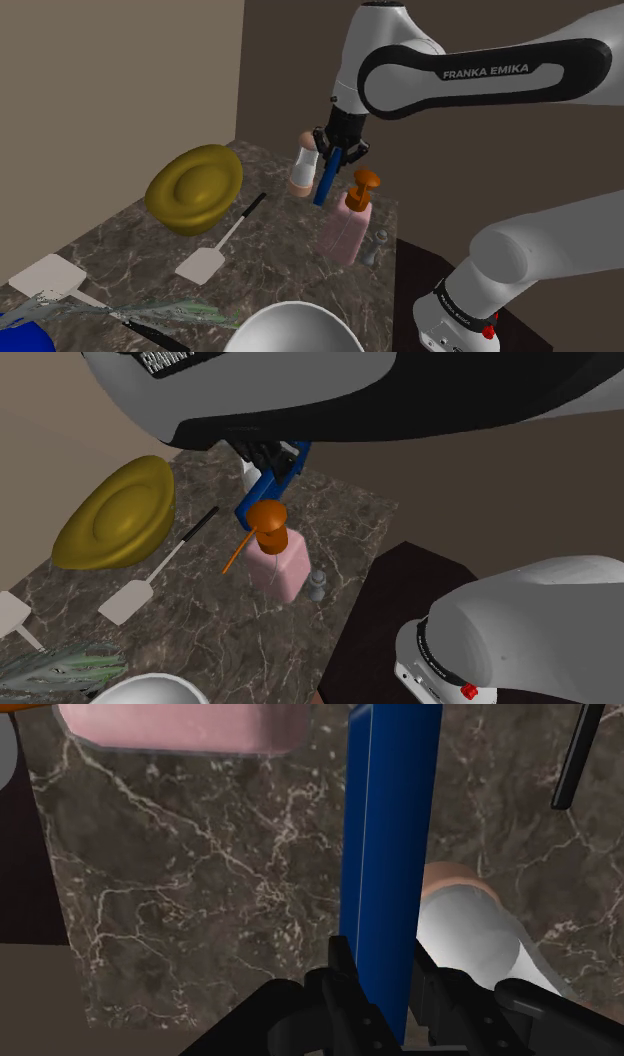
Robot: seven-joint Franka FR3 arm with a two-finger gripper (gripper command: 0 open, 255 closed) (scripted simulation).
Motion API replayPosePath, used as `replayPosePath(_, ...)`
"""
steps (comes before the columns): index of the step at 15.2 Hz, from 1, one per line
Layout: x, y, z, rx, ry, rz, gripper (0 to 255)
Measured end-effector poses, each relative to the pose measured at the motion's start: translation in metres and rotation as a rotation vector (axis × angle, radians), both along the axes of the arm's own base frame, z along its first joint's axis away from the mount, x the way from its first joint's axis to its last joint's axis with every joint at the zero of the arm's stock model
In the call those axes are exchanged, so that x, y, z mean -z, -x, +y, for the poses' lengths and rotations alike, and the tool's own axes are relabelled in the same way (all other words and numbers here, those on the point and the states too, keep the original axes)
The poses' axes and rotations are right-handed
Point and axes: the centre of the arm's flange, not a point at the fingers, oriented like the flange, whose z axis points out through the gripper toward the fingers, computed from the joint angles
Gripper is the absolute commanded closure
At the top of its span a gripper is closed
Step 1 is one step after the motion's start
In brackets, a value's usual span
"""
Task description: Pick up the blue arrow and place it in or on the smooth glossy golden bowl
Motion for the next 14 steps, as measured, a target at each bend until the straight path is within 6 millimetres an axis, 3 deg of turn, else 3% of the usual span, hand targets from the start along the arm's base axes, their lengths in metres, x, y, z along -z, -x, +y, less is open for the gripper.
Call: replayPosePath(14,-0.073,0.000,0.000,0.000,0.000,0.000,255)
